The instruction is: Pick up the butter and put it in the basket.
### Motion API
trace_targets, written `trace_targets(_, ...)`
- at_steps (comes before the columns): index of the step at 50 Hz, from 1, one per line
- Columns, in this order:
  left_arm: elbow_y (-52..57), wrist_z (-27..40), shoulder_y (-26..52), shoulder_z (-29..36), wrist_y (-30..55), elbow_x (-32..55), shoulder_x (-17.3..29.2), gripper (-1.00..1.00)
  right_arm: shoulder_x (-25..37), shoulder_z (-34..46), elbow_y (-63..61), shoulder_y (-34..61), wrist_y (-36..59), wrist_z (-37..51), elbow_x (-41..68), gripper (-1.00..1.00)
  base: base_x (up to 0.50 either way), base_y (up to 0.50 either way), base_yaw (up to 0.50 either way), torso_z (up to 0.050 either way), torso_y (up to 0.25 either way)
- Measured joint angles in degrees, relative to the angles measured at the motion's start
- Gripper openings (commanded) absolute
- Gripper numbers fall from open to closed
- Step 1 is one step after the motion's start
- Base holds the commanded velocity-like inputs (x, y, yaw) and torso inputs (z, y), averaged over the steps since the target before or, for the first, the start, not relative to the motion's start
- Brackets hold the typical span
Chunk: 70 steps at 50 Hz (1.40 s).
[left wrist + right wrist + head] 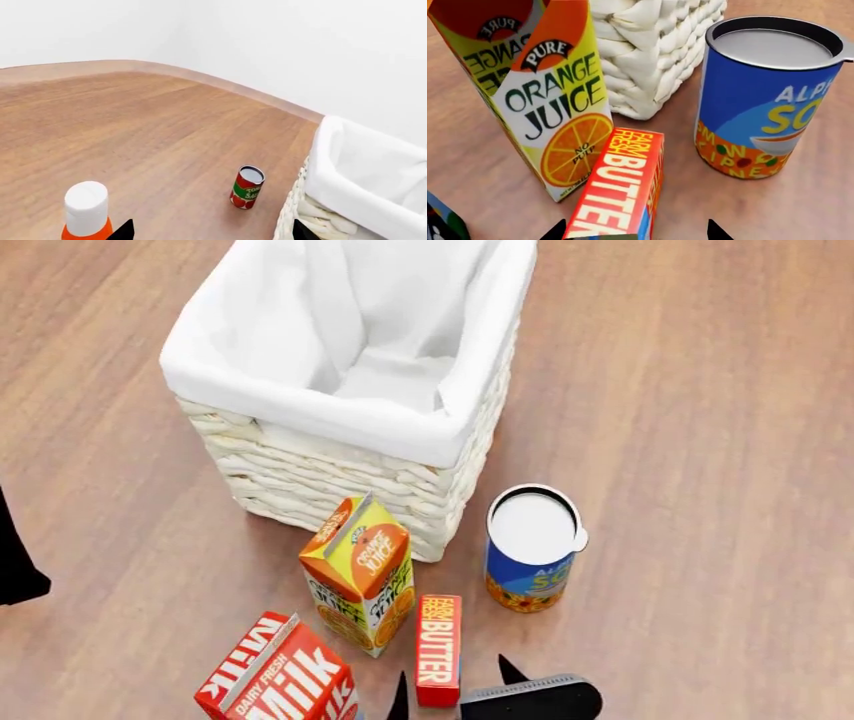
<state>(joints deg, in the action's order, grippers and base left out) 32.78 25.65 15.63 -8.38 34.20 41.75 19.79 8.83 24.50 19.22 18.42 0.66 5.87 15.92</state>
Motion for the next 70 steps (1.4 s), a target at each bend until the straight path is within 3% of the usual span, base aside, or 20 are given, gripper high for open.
trace_targets(17, 0.15, 0.36, -0.06, 0.05, -0.09, 0.51, 0.17, 1.0, -0.12, 0.57, 1.52, 0.47, -0.57, 0.0, 0.37, 1.0, 0.0, 0.0, 0.0, 0.0, 0.0)
trace_targets(18, 0.15, 0.39, -0.05, 0.05, -0.09, 0.54, 0.19, 1.0, -0.1, 0.6, 1.44, 0.43, -0.59, 0.05, 0.38, -1.0, 0.0, 0.0, 0.0, 0.0, 0.0)
trace_targets(42, -0.03, 0.94, 0.15, 0.08, -0.27, 1.01, 0.5, 1.0, 1.97, 1.78, -6.13, -4.27, 0.74, 3.59, 1.61, -1.0, 0.0, 0.0, 0.0, 0.0, 0.0)
trace_targets(70, -1.21, 1.24, 0.81, 1.0, -1.08, 0.57, 0.34, 1.0, 14.1, 0.85, -49.69, -21.56, 19.15, 19.27, -3.96, -1.0, 0.0, 0.0, 0.0, 0.0, 0.001)
